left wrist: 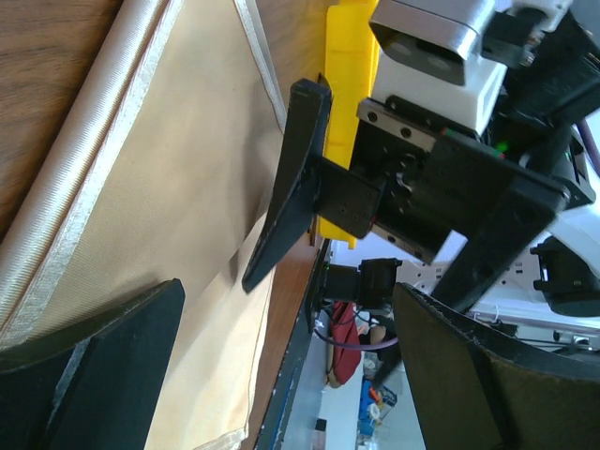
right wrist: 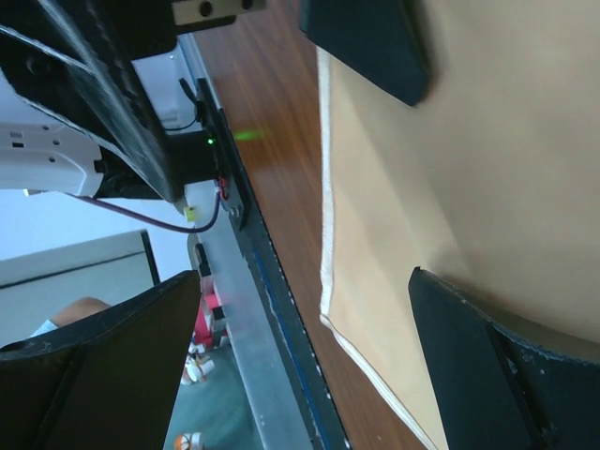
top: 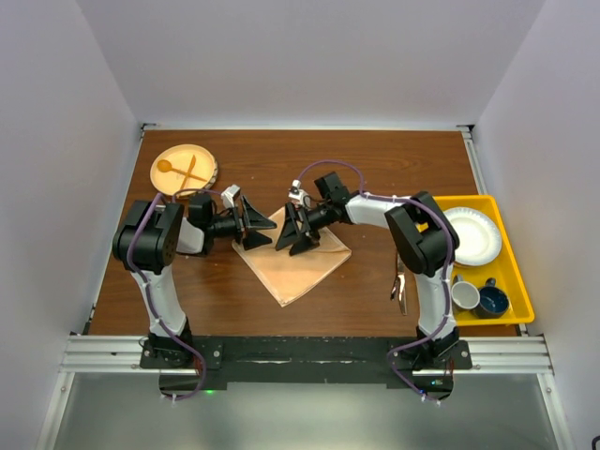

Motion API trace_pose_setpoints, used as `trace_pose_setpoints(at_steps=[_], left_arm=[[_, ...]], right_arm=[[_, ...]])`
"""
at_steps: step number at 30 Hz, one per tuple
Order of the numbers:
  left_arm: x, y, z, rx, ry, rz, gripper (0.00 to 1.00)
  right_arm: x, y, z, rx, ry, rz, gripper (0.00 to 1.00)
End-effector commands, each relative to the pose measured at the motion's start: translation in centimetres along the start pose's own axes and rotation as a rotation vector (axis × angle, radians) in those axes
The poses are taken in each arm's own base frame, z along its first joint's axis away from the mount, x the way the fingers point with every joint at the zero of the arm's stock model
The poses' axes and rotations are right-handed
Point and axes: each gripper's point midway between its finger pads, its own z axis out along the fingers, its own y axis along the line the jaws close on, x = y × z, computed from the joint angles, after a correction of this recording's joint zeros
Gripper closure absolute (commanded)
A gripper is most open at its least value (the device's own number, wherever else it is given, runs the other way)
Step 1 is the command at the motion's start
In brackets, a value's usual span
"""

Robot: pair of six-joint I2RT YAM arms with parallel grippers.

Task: Fold the napkin into a case and place the utensils inside
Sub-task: Smooth out the upper triangle-folded napkin at the center of the board.

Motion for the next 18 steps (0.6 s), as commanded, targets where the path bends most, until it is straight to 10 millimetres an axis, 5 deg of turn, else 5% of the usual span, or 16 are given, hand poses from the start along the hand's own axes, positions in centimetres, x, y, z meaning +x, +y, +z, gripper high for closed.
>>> trace_pose_setpoints(at_steps=[1, 7, 18], left_arm=[[1.0, 4.0, -0.1, -0.118, -0.031, -0.046, 0.01], [1.1, 4.2, -0.1, -0.123, -0.032, -0.052, 0.01], [1.4, 4.6, -0.2, -0.143, -0.029, -0.07, 0.01]], right_arm=[[-3.4, 2.6, 0.8, -0.047, -0.093, -0.069, 0.02], [-4.3, 3.1, 3.0, -0.104, -0.118, -0.026, 0.02], [-3.4, -0.3, 3.7, -0.114, -0.097, 0.093, 0.02]])
